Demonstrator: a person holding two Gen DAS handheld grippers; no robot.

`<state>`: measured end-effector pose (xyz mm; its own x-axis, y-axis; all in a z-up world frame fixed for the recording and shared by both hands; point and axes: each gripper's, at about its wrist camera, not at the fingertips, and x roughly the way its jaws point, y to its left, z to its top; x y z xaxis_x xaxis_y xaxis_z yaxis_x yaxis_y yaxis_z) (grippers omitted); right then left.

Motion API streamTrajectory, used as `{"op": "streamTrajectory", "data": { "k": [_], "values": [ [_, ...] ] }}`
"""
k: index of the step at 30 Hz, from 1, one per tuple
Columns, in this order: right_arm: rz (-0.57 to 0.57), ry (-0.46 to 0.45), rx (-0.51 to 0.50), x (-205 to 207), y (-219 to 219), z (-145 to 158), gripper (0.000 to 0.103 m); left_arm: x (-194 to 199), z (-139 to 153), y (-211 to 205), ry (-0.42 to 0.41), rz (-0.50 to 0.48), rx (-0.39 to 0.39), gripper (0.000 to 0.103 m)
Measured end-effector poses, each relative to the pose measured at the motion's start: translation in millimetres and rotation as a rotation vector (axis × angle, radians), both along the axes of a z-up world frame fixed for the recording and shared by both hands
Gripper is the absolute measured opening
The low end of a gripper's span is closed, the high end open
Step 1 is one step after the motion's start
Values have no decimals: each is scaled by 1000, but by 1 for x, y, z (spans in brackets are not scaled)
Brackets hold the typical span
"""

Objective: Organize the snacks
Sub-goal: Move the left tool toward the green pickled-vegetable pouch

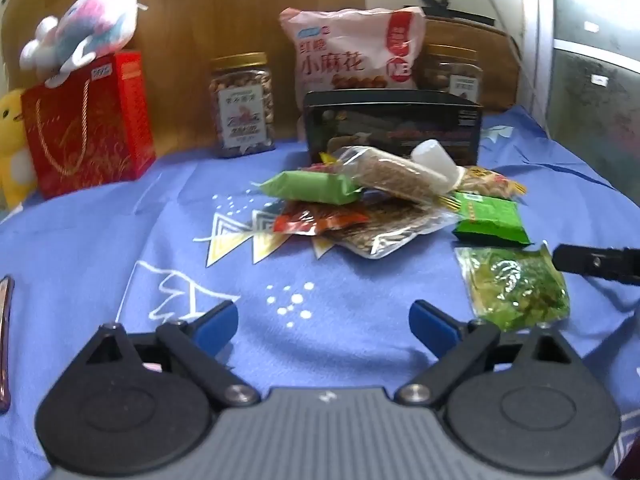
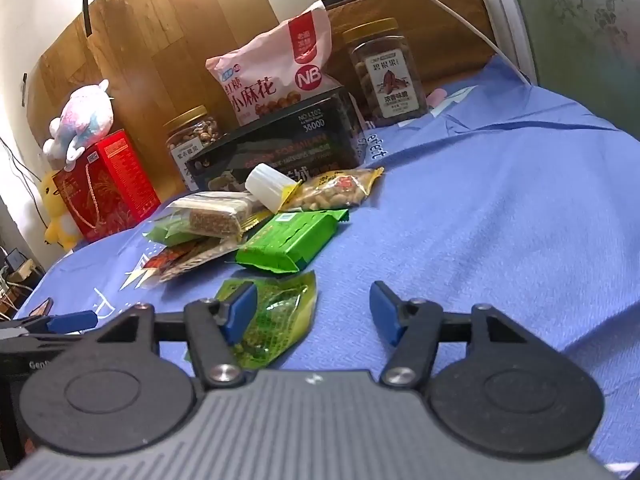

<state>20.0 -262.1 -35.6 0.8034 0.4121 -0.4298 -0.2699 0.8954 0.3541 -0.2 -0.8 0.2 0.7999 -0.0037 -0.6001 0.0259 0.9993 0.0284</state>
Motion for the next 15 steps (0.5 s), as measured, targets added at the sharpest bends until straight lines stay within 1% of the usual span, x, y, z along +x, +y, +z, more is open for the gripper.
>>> {"op": "streamTrajectory", "data": {
  "k": [3,8,10,13,15],
  "values": [
    [3,-2,1,1,-1,1,65,1,1,0,-7,-7,-12,90],
    [7,-9,8,0,-2,-1,65,3,5,8,-8,-1,-61,87],
    [12,-12,7,-1,-1,-1,65,5,6,9,-1,-15,-81,81],
    [24,-17,8,-2,0,0,65,7,7,10,8,-38,-91,79],
    [33,-17,11,-2,0,0,64,2,8,3,9,-51,-108,79]
  ]
}}
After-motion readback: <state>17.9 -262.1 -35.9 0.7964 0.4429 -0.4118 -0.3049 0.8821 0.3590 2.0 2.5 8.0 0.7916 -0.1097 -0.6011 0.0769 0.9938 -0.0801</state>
